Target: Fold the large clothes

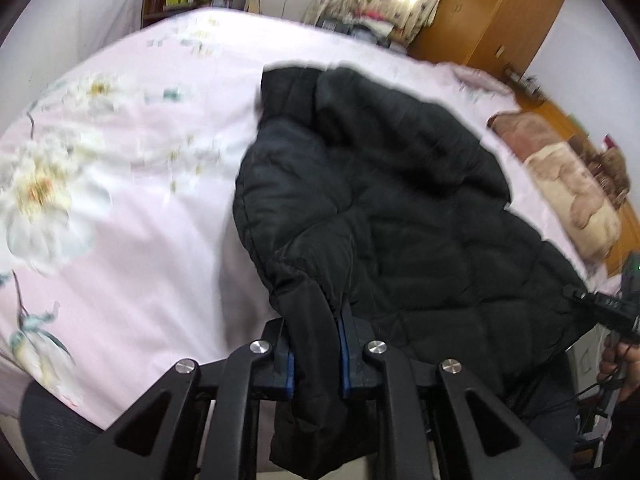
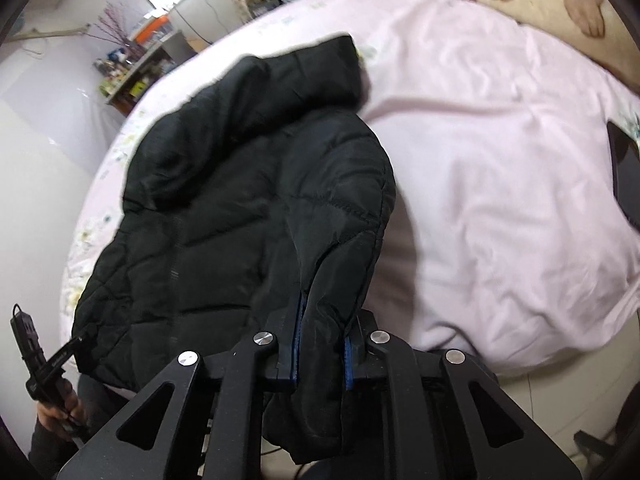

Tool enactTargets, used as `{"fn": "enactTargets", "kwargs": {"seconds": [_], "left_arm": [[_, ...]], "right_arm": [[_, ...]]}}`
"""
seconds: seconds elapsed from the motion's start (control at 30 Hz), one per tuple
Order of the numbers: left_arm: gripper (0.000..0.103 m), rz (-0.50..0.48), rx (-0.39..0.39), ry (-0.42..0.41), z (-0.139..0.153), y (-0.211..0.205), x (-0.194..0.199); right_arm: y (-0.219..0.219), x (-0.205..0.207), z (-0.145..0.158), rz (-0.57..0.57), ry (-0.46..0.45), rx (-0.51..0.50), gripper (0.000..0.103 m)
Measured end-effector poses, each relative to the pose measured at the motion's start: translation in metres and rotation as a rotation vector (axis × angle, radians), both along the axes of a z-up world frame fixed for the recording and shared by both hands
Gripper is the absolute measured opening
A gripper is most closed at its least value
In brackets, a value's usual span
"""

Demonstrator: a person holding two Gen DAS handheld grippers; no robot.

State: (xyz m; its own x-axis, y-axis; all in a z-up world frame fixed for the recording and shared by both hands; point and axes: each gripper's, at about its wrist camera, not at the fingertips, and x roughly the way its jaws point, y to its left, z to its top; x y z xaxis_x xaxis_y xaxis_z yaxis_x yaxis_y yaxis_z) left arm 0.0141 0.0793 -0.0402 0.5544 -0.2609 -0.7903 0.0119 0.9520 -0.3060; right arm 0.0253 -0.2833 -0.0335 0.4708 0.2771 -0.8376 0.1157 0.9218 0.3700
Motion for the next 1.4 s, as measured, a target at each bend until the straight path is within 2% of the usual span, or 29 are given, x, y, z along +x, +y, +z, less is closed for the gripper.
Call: {"fn": "enactTargets", "kwargs": {"seconds": [0.23, 0.47, 0.63, 1.0, 1.2, 1.4], "left_arm": [[0.015, 0.011, -0.066, -0.123, 0.054, 0.022, -0.013], [0.015, 0.024, -0.117, -0.14, 0.065, 0.032, -0.024], [0.015, 0.027, -0.133, -0.149, 0.07, 0.033, -0.024], [0.015, 0.029, -0.196, -0.24, 0.102, 0.039, -0.045], [0.015, 0.059, -0.232, -0.241, 0.104, 0.045, -0.026], [0.015, 0.124, -0.255, -0.247, 0.11, 0.06, 0.017]], "right_arm": [[0.0, -0.013, 0.039, 0.015, -0.086, 0.04, 0.014], [-0.02, -0.039, 0.051, -0.035, -0.116, 0.145, 0.014], [-0.018, -0.035, 0.058, -0.045, -0.133, 0.158, 0.014], [-0.026, -0.044, 0.091, -0.074, -0.245, 0.181, 0.014], [-0.032, -0.03, 0.098, -0.106, -0.268, 0.222, 0.014], [-0.043, 0.011, 0.103, -0.143, -0.298, 0.274, 0.014]]}}
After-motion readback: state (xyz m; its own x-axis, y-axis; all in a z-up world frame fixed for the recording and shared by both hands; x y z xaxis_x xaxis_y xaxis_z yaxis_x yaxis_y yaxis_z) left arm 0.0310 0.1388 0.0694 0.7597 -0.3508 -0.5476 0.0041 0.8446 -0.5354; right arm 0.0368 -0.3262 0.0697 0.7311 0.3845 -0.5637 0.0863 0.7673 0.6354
